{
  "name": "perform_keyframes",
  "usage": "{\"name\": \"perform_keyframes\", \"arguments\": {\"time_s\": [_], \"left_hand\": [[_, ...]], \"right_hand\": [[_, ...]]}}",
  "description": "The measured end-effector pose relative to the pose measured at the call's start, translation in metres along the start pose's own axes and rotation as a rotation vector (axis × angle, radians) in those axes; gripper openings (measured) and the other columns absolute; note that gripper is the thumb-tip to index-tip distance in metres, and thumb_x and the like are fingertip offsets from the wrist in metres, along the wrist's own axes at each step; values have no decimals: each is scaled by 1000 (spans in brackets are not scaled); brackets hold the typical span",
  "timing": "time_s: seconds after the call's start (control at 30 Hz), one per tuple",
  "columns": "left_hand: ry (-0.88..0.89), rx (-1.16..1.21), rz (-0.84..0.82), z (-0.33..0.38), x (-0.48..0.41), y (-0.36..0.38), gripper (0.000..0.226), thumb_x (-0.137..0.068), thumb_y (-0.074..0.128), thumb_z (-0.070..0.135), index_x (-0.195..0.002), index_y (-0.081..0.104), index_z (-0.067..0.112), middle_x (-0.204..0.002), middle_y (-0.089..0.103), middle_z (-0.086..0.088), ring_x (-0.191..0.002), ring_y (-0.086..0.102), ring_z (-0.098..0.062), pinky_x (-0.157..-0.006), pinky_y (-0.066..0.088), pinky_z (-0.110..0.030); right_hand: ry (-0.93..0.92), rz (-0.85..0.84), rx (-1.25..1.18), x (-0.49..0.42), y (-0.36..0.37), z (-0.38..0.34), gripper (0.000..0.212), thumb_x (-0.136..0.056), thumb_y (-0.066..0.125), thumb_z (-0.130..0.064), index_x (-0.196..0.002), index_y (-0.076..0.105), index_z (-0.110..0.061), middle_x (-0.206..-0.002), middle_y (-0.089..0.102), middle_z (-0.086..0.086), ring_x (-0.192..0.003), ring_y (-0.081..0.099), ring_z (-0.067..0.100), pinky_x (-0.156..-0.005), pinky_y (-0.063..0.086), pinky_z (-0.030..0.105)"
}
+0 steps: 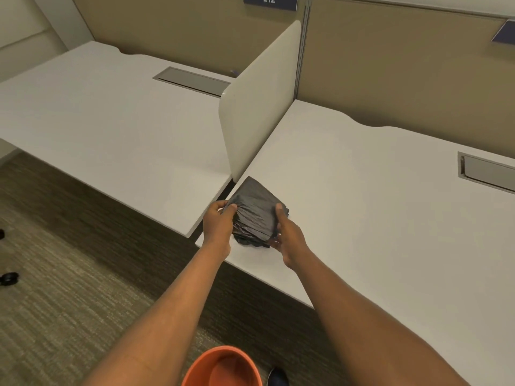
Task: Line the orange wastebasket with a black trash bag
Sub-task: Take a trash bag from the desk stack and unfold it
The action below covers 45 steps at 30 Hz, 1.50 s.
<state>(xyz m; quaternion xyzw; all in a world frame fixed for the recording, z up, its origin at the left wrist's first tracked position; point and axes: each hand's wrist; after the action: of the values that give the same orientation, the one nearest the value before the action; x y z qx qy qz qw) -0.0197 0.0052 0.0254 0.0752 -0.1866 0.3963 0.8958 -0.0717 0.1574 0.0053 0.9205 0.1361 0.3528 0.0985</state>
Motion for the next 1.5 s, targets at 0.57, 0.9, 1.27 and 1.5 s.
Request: {"name": "perform_keyframes", "arguments": {"time_s": [0.57, 0.9, 1.27, 1.5], "left_hand": [[435, -696, -267, -9, 142, -100, 58, -82, 71, 56, -129, 57, 25, -117, 55, 9, -103, 56, -4, -80, 42, -12], [349, -589, -266, -26, 230, -188, 15, -99, 58, 28, -106, 69, 34, -85, 72, 12, -80, 71, -2, -66, 60, -17], [65, -185, -1, -28, 274, -256, 19, -96, 59, 13, -88, 73, 22, -93, 78, -3, -93, 72, -19, -80, 63, -42], [-127, 69, 61, -45, 288, -294, 29, -96, 44, -1, -90, 70, 11, -101, 74, -18, -80, 66, -27, -69, 52, -38]], "right_hand": [[-141, -192, 231, 145, 45, 40, 43, -96, 54, -56, -105, 77, -20, -98, 80, 3, -93, 77, 19, -72, 61, 30], [-154, -203, 290, 254, 67, 115, 42, -90, 67, -50, -110, 74, -14, -99, 80, 2, -92, 76, 14, -75, 61, 27], [-139, -126, 271, 327, 76, 141, 18, -96, 62, -10, -113, 68, -14, -102, 78, 6, -89, 77, 18, -77, 61, 33], [-141, -180, 271, 351, 52, 138, 17, -97, 61, -9, -112, 69, -10, -94, 80, 7, -87, 78, 21, -77, 61, 34]]}}
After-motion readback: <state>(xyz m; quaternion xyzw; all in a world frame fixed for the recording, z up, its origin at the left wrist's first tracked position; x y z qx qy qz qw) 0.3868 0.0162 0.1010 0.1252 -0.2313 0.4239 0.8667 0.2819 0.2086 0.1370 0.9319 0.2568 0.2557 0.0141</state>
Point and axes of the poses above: each hand's wrist, its own x-axis away from the middle knuckle, its own y-axis out of the palm, z = x × y
